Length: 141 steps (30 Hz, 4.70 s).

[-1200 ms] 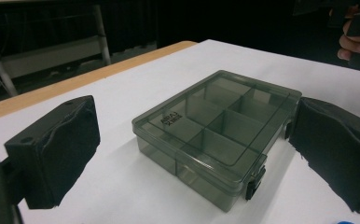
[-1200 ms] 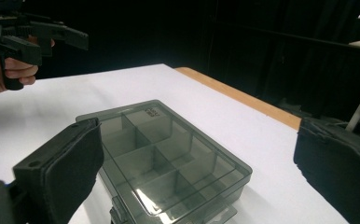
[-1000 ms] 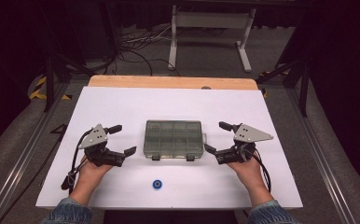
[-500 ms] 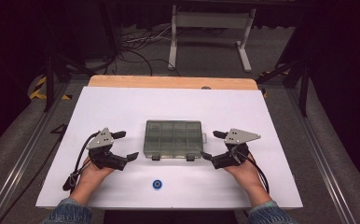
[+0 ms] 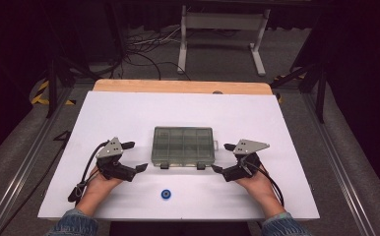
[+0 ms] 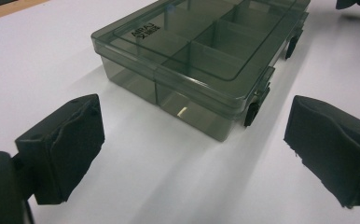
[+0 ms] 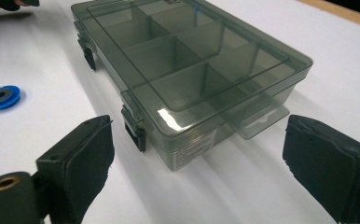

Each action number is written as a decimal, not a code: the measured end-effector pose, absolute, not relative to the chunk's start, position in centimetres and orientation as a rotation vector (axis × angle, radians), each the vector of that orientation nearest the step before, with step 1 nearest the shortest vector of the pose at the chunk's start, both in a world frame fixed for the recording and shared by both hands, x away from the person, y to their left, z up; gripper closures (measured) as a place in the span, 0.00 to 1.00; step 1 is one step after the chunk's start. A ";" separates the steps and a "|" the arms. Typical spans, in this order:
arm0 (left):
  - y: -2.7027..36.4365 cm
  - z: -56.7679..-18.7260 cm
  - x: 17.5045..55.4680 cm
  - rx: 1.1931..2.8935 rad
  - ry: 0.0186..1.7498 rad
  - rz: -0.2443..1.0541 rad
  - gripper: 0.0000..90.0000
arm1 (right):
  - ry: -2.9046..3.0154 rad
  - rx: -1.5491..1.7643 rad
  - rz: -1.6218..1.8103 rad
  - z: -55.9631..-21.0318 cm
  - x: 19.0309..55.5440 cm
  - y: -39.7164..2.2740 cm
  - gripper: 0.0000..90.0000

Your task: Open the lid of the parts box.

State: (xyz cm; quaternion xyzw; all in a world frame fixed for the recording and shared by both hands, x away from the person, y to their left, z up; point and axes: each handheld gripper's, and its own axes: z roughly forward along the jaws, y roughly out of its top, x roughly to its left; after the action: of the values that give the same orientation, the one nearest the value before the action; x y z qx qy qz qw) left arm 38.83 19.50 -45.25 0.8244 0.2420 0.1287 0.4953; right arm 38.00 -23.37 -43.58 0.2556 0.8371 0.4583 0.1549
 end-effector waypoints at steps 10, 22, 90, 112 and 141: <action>18.7 -45.6 38.9 2.021 0.560 0.260 0.18 | 2.434 0.720 1.300 -43.9 37.9 -23.0 0.25; 18.1 -46.2 39.1 2.079 0.551 0.231 0.33 | 2.462 0.741 1.260 -44.5 38.0 -22.8 0.40; 17.6 -45.9 38.8 2.104 0.494 0.221 0.86 | 2.479 0.711 1.275 -44.6 37.9 -22.8 0.78; 18.1 -45.1 39.2 1.927 0.480 0.205 0.90 | 2.364 0.666 1.416 -43.5 37.4 -22.9 0.95; 17.8 -45.0 39.4 1.904 0.470 0.191 0.88 | 2.279 0.692 1.182 -41.8 38.8 -21.1 0.36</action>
State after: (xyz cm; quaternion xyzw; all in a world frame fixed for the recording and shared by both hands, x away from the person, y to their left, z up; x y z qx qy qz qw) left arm 39.42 17.79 -45.04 0.8054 0.1989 0.0809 0.5525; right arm 38.78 -21.06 -41.76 0.2525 0.8323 0.4317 0.2390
